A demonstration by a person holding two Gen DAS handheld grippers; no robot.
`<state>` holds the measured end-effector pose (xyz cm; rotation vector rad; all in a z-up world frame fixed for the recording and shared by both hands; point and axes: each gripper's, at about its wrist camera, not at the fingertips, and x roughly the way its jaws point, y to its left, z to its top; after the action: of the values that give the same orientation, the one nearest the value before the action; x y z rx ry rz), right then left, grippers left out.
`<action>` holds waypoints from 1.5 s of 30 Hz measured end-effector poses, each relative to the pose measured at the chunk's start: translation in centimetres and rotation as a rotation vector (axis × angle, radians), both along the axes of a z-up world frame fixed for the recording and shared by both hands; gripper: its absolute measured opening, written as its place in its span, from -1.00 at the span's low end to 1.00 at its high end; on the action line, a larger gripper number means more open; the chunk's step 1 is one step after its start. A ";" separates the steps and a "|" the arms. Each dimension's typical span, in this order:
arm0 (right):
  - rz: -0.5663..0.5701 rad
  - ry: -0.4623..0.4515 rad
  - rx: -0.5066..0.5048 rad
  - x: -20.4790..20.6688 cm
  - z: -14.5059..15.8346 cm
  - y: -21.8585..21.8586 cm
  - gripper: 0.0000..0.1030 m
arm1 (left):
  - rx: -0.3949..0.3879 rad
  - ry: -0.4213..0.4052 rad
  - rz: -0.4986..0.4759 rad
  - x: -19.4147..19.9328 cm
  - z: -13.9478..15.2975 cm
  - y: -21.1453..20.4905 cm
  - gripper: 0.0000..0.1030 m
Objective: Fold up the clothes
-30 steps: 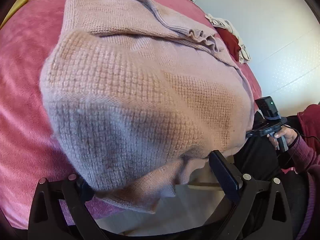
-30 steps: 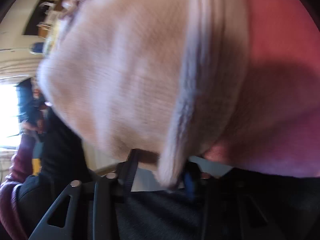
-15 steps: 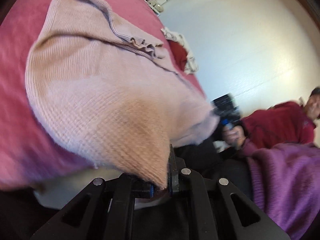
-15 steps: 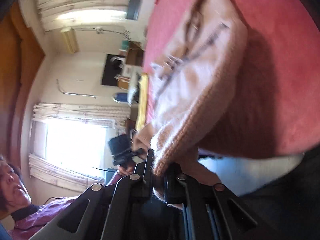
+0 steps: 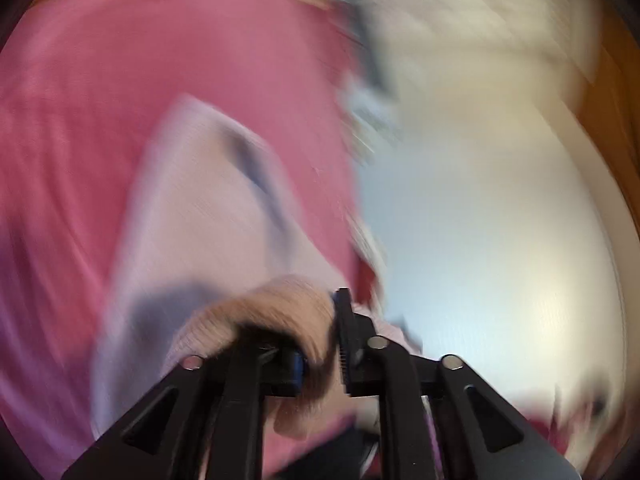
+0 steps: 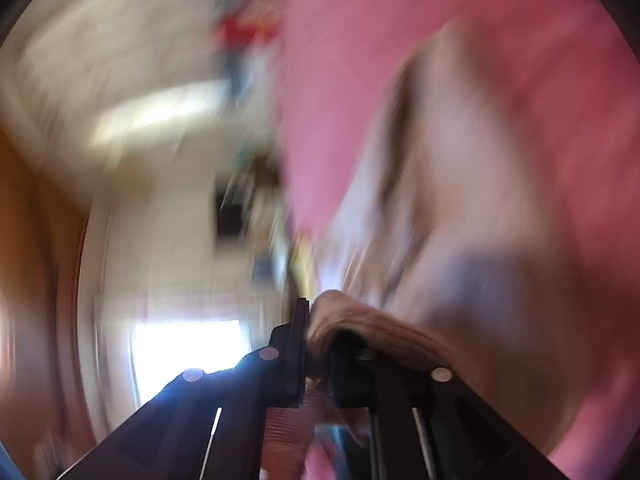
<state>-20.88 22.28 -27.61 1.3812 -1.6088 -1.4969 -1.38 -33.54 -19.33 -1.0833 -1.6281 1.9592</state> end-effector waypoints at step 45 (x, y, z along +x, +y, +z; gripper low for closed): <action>0.296 0.660 0.818 6.1 9.7 0.2 -0.46 | -0.636 0.027 -0.236 4.9 0.5 5.3 0.23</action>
<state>-14.73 22.44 -17.93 1.2036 -0.3655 -2.2061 3.55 -28.23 -18.79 -1.3784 -0.8107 2.3642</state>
